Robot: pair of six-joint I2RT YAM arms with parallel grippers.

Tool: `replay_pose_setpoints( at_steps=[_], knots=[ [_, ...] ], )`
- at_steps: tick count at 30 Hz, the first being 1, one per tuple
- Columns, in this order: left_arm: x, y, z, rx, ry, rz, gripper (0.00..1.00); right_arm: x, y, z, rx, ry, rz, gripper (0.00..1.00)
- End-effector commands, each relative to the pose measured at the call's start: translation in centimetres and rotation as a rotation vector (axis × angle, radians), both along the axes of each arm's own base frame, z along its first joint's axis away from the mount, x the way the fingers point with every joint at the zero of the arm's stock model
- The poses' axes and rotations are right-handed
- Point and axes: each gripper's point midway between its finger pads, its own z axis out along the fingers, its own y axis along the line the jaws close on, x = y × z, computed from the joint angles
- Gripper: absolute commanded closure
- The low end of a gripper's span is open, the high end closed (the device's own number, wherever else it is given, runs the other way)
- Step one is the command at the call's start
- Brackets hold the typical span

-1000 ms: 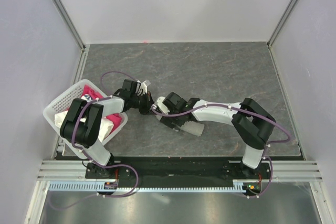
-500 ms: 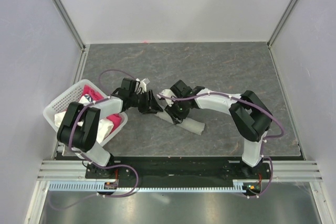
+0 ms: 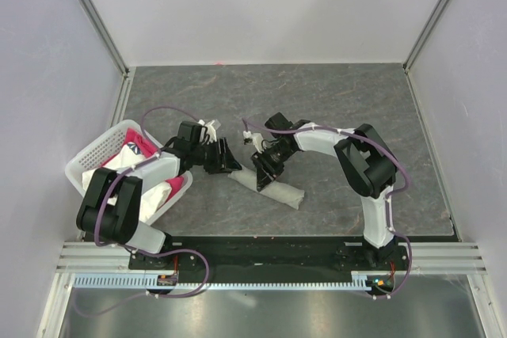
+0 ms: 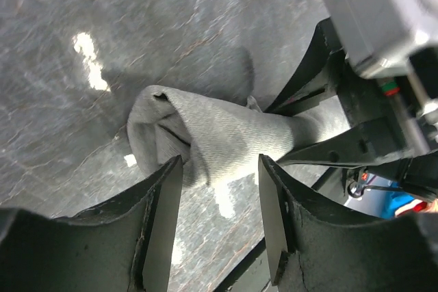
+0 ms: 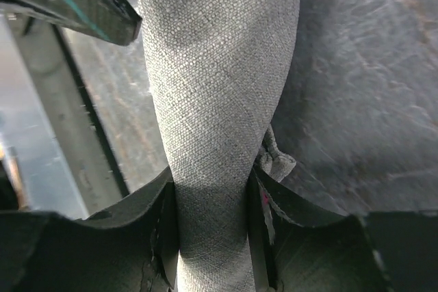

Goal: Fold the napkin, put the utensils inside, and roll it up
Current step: Roll the napkin with the utensil

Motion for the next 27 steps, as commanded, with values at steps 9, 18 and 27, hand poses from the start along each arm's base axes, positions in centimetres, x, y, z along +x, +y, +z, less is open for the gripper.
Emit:
replay_pose_setpoints(
  at_steps=[9, 18, 27],
  knots=[
    [-0.4, -0.3, -1.2, -0.021, -0.011, -0.049, 0.62, -2.0, -2.4, -4.3, -0.109, 0.181, -0.013, 0.53],
    [0.0, -0.7, -2.4, -0.029, 0.010, -0.059, 0.98, 1.2, -2.7, -2.8, -0.174, 0.019, -0.094, 0.18],
    [0.9, -0.8, -2.4, -0.017, 0.060, -0.035, 0.98, 5.8, -3.1, 4.3, -0.175, -0.535, -0.236, 0.02]
  ],
)
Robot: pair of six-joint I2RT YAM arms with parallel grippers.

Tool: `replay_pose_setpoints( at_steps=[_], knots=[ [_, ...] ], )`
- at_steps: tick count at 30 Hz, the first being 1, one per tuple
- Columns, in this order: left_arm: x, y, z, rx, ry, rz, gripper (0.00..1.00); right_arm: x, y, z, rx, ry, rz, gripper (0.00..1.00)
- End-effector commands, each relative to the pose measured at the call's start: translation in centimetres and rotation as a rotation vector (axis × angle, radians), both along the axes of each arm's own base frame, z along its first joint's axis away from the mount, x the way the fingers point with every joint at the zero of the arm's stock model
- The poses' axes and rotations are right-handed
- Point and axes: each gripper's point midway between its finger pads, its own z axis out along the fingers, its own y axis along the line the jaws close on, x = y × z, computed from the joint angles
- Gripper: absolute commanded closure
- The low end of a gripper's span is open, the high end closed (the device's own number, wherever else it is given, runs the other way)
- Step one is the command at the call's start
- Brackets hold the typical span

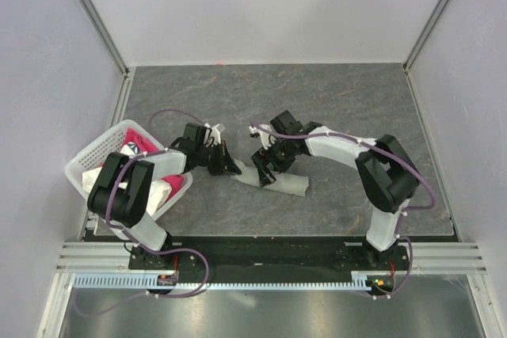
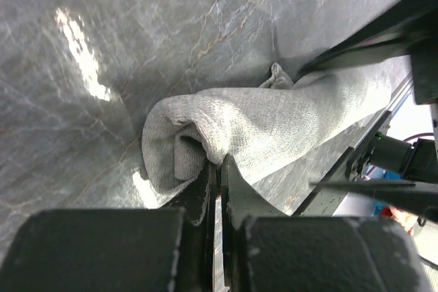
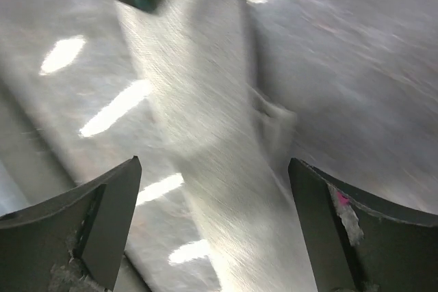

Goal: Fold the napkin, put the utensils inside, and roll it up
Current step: Roll the napkin with the utensil

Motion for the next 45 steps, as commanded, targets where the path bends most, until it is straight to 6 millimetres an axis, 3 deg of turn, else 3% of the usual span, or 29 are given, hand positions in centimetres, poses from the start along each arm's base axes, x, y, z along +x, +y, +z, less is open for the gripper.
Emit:
replay_pose_setpoints(
  at_steps=[1, 2, 4, 5, 9, 13, 20, 26, 32, 34, 35, 38, 41, 45],
  knots=[
    [1.2, -0.2, 0.5, 0.003, -0.002, 0.002, 0.98, 4.5, -1.0, 3.2, -0.088, -0.475, -0.104, 0.02],
    [1.1, -0.3, 0.5, 0.000, 0.005, -0.003, 0.98, 3.2, -0.7, 3.9, -0.081, -0.527, -0.078, 0.02],
    [1.3, -0.4, 0.7, -0.007, 0.011, -0.002, 0.98, 3.0, -0.6, 4.6, -0.100, -0.627, -0.077, 0.02],
    [1.2, -0.5, 0.8, -0.012, 0.018, -0.004, 0.98, 1.8, -0.2, 4.8, -0.112, -0.667, -0.040, 0.02],
    [1.5, -0.8, 1.4, -0.024, 0.023, -0.012, 0.98, 0.1, 0.5, 4.2, -0.163, -0.731, 0.034, 0.02],
    [1.6, -0.9, 1.5, -0.025, 0.028, -0.019, 0.98, 0.1, 0.2, 2.0, -0.253, -0.717, 0.077, 0.02],
    [1.4, -1.0, 1.5, -0.029, 0.040, -0.030, 0.98, 1.6, 1.0, 1.0, -0.300, -0.736, 0.119, 0.04],
    [1.4, -1.0, 1.7, -0.035, 0.036, -0.037, 0.98, 2.4, 0.9, -0.3, -0.258, -0.616, 0.115, 0.13],
    [1.6, -1.2, 2.4, -0.045, 0.011, -0.046, 0.98, 1.4, 0.2, -2.1, -0.220, -0.393, 0.141, 0.31],
    [1.8, -1.1, 2.8, -0.045, -0.007, -0.042, 0.90, 0.2, -0.3, -3.3, -0.227, -0.290, 0.143, 0.37],
    [2.0, -1.2, 3.5, -0.048, -0.024, -0.039, 0.76, 0.0, -0.5, -3.6, -0.223, -0.255, 0.132, 0.39],
    [2.8, -0.5, 5.1, -0.019, -0.074, -0.003, 0.49, -1.0, -1.4, -4.6, -0.196, -0.124, 0.068, 0.44],
    [3.5, 0.5, 6.8, 0.003, -0.131, 0.040, 0.39, -1.8, -1.3, -4.2, -0.130, -0.009, 0.005, 0.45],
    [3.5, 1.4, 8.4, 0.008, -0.166, 0.066, 0.37, -1.9, -0.6, -3.4, -0.093, 0.084, -0.042, 0.45]
  ],
)
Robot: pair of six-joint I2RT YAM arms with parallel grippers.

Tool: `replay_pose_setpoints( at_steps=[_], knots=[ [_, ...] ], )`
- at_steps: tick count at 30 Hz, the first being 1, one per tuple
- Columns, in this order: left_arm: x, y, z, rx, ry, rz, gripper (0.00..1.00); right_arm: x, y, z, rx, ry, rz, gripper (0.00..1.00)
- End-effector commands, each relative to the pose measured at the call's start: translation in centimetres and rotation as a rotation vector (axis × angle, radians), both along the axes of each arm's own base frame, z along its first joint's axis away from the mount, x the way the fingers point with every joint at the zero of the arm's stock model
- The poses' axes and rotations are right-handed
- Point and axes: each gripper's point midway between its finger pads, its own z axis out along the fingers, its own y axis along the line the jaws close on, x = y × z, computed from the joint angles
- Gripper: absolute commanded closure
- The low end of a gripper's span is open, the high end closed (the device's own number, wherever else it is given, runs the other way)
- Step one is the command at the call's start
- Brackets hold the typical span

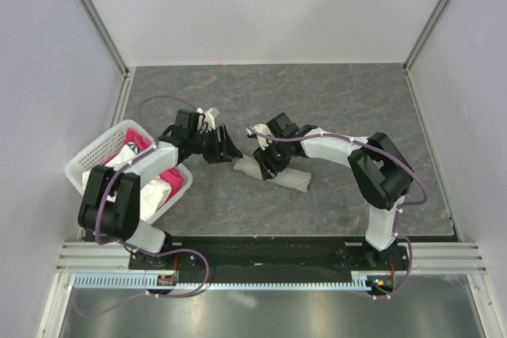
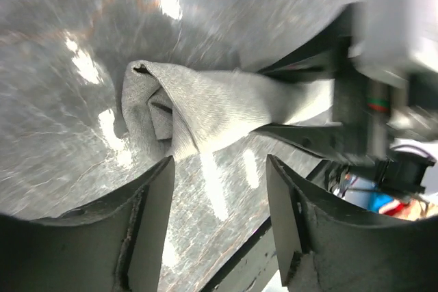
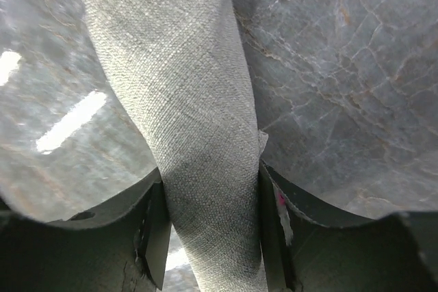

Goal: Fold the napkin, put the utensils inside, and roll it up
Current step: Roll the napkin with the utensil

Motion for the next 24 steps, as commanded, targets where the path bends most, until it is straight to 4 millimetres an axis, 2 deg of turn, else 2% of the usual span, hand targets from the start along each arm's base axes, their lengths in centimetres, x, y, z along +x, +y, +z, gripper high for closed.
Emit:
replay_pose_setpoints(
  at_steps=[1, 6, 11, 13, 16, 17, 20, 24],
  knots=[
    [1.1, 0.9, 3.6, 0.010, -0.111, 0.029, 0.37, -4.7, 0.1, -1.2, 0.019, 0.305, -0.032, 0.45],
    [0.1, 1.0, 5.2, -0.001, -0.129, 0.009, 0.36, -3.9, 0.1, -1.8, 0.037, 0.391, -0.134, 0.47],
    [-1.1, 1.2, 7.7, 0.003, -0.178, -0.030, 0.35, -3.4, 0.1, -2.5, 0.094, 0.479, -0.265, 0.48],
    [-1.1, 1.3, 9.0, 0.008, -0.212, -0.038, 0.34, -2.9, -0.1, -3.0, 0.103, 0.469, -0.310, 0.48],
    [-1.3, 1.8, 9.9, 0.031, -0.234, -0.048, 0.33, -1.4, -0.8, -3.4, 0.115, 0.432, -0.439, 0.47],
    [-1.5, 1.9, 10.1, 0.040, -0.242, -0.055, 0.32, -0.5, -0.6, -2.9, 0.148, 0.401, -0.463, 0.47],
    [-1.4, 2.1, 10.5, 0.052, -0.262, -0.057, 0.31, 0.4, -1.4, -3.1, 0.196, 0.402, -0.570, 0.47],
    [-1.3, 2.2, 10.3, 0.056, -0.264, -0.063, 0.30, 2.2, -3.6, -3.7, 0.206, 0.378, -0.705, 0.47]
  ],
)
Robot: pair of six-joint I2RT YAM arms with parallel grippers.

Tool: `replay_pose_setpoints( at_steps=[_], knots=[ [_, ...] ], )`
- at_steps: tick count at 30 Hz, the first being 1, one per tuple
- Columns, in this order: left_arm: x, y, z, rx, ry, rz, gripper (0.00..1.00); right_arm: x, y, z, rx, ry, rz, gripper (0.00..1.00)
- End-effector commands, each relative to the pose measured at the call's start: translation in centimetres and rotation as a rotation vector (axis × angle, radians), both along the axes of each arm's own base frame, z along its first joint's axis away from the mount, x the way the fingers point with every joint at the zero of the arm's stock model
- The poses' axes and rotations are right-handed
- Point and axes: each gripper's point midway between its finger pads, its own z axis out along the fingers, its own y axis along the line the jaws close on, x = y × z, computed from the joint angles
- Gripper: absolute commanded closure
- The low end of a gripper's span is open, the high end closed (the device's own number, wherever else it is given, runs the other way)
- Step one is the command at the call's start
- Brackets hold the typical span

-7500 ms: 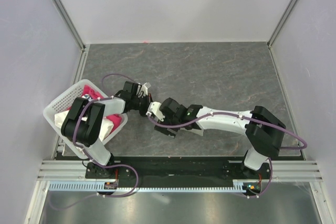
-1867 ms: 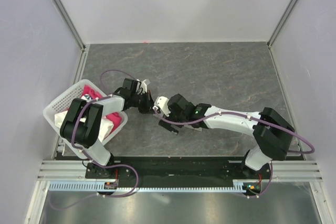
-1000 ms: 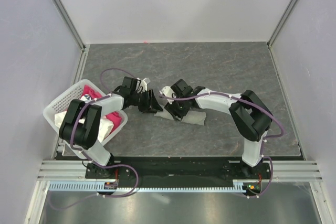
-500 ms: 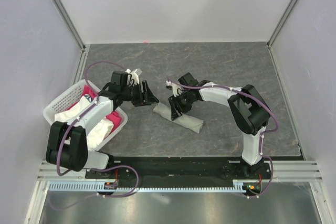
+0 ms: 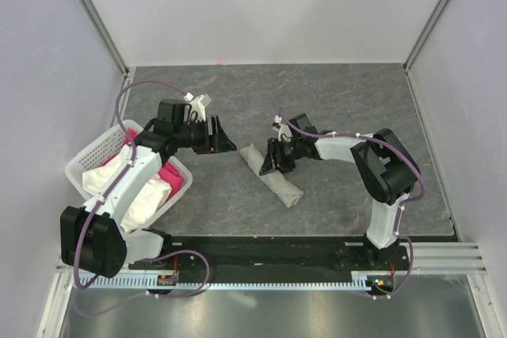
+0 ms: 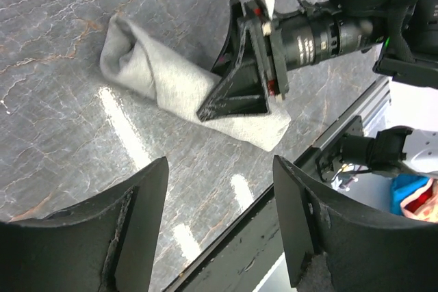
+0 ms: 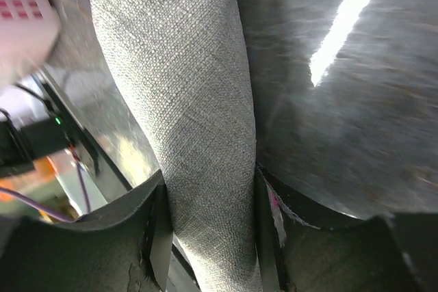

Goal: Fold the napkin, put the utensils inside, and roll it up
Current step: Roll the napkin with the utensil

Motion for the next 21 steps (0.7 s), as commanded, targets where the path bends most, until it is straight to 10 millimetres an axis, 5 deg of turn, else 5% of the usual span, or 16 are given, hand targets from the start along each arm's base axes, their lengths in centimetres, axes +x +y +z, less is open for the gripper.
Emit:
replay_pose_setpoints(
  at_steps=[1, 12, 17, 21],
  knots=[
    [0.1, 0.6, 0.5, 0.035, -0.044, -0.025, 0.30, 2.7, -4.7, -4.0, -0.161, -0.001, -0.250, 0.47],
    [0.3, 1.5, -0.5, 0.041, -0.042, -0.024, 0.29, 8.0, -12.4, -2.2, -0.158, -0.086, -0.603, 0.45],
    [0.3, 1.8, -0.3, 0.033, -0.048, -0.020, 0.29, 8.7, -13.6, -2.5, -0.179, -0.091, -0.641, 0.40],
    [0.2, 2.0, -0.5, 0.034, -0.048, -0.013, 0.28, 9.1, -13.6, -1.9, -0.175, -0.115, -0.630, 0.25]
  ],
)
